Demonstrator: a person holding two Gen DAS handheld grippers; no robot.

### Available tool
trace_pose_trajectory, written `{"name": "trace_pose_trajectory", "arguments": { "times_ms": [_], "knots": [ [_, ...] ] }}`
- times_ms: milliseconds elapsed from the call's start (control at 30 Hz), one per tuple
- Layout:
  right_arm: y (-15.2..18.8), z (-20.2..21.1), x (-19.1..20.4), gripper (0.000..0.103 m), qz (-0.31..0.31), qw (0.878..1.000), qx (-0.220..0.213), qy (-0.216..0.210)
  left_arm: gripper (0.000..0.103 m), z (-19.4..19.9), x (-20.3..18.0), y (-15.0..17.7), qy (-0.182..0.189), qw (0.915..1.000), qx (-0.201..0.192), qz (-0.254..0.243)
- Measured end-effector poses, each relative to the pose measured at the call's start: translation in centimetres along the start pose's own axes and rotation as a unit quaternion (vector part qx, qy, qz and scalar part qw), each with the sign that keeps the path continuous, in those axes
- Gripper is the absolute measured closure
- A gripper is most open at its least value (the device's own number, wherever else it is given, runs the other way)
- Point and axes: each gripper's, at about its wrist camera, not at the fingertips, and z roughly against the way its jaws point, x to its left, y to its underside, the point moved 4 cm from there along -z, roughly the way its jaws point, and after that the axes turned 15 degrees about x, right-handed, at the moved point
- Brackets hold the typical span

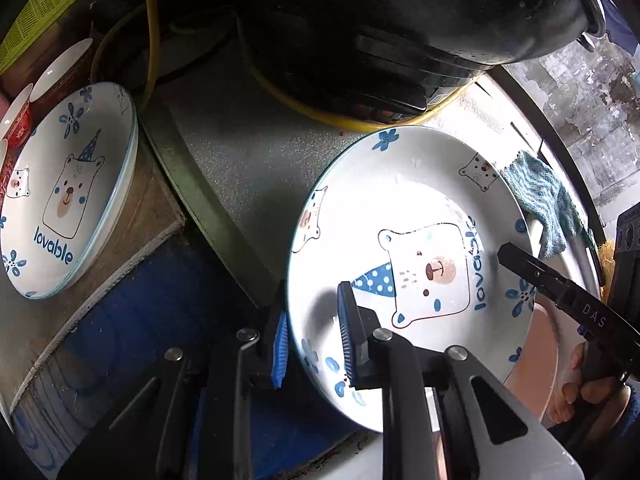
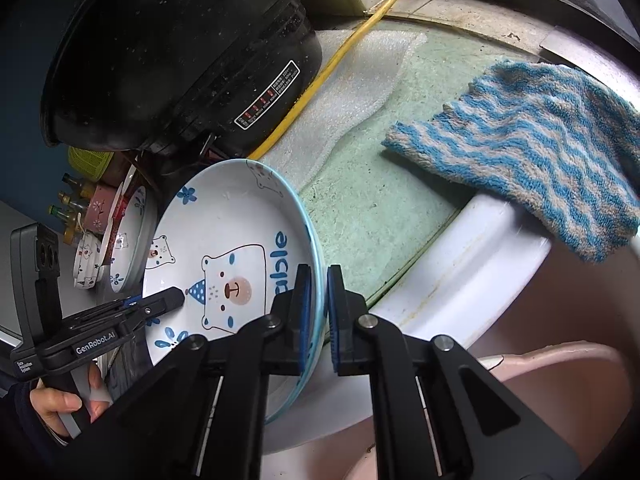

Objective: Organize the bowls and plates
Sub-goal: 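Lift the bear plate from the rack and carry it over the leaf-pattern plate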

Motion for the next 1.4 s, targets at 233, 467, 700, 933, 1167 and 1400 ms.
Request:
{"name": "trace_pose_trajectory", "arguments": {
  "times_ms": [233,467,700,933,1167,1400],
  "knots": [
    [-0.1,0.2,0.1,0.094,0.004,1.000,-0.003,0.007,0.083,0.1,-0.2,0.2,-0.002,1.0000,-0.003,0.001],
    [0.4,0.6,0.3,0.094,0.002,1.000,-0.008,0.007,0.085,0.5,0.1,0.4,-0.001,1.0000,-0.007,0.005],
    [0.7,1.1,0.7,0.094,0.006,1.000,-0.010,0.012,0.085,1.2,0.6,1.0,0.003,0.9999,-0.013,0.011],
    [0.6,1.1,1.5,0.094,0.019,1.000,-0.008,0.016,0.085,1.8,1.5,1.5,0.009,0.9994,-0.021,0.026],
    [0.6,1.0,2.7,0.094,0.033,0.999,-0.007,0.014,0.085,2.7,2.5,2.0,0.013,0.9988,-0.033,0.035],
    [0.5,1.2,3.8,0.094,0.047,0.999,-0.009,0.013,0.085,3.7,3.5,2.4,0.016,0.9979,-0.044,0.044]
  ]
}}
